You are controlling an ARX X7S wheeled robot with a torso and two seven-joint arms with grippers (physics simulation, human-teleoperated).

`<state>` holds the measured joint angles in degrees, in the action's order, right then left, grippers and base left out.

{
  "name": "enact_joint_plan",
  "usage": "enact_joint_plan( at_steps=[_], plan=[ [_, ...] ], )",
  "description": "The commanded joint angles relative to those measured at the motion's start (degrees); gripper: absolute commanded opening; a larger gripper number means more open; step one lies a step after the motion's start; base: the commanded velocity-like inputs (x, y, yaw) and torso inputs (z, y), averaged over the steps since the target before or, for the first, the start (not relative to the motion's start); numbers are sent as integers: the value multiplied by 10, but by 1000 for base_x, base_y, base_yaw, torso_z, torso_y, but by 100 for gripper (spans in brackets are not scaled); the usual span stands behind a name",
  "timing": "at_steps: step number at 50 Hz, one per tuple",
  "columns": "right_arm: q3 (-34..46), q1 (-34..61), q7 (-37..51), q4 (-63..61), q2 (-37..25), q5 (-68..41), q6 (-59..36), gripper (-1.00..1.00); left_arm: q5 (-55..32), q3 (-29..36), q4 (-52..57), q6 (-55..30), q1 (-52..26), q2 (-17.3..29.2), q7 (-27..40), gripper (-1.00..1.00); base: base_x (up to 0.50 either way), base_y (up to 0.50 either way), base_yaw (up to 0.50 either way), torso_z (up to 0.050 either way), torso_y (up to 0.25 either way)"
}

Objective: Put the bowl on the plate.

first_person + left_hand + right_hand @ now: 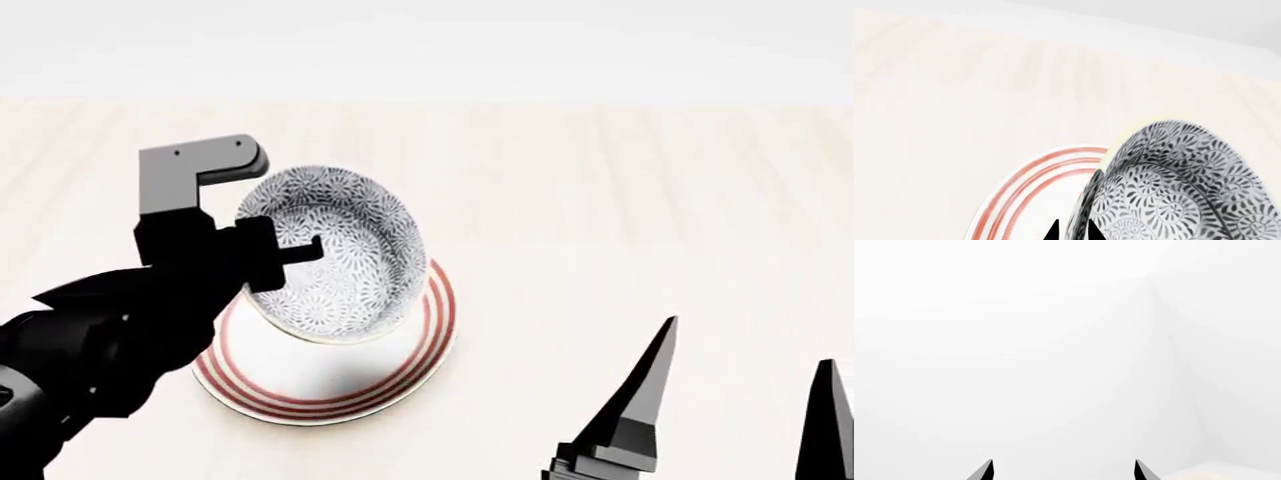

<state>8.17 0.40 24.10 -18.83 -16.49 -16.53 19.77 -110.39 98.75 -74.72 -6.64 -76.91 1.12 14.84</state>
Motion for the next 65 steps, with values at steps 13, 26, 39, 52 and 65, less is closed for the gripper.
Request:
enact_joint_plan(
  at_steps=[13, 26, 39, 52, 65],
  plan=[
    [-7, -1, -11, 8, 8, 11, 9, 100, -23, 9, -2, 10, 10, -11, -6, -100, 0, 0, 0, 0, 0],
    [-4, -3, -8, 7, 6, 11, 10, 100, -35, 13, 1, 3, 16, -11, -4, -100, 0, 0, 0, 0, 1],
    [-1, -3, -8, 11, 5, 10, 15, 100, -18, -12, 4, -14, 12, -11, 9, -100, 0, 0, 0, 0, 0],
    [1, -5, -7, 9, 2, 8, 16, 100, -1, -24, 5, -26, 10, -11, 29, -100, 0, 0, 0, 0, 1],
    [4, -5, -6, 16, 1, 8, 20, 100, -12, -31, 5, -20, 17, -11, 8, -100, 0, 0, 0, 0, 0]
  ],
)
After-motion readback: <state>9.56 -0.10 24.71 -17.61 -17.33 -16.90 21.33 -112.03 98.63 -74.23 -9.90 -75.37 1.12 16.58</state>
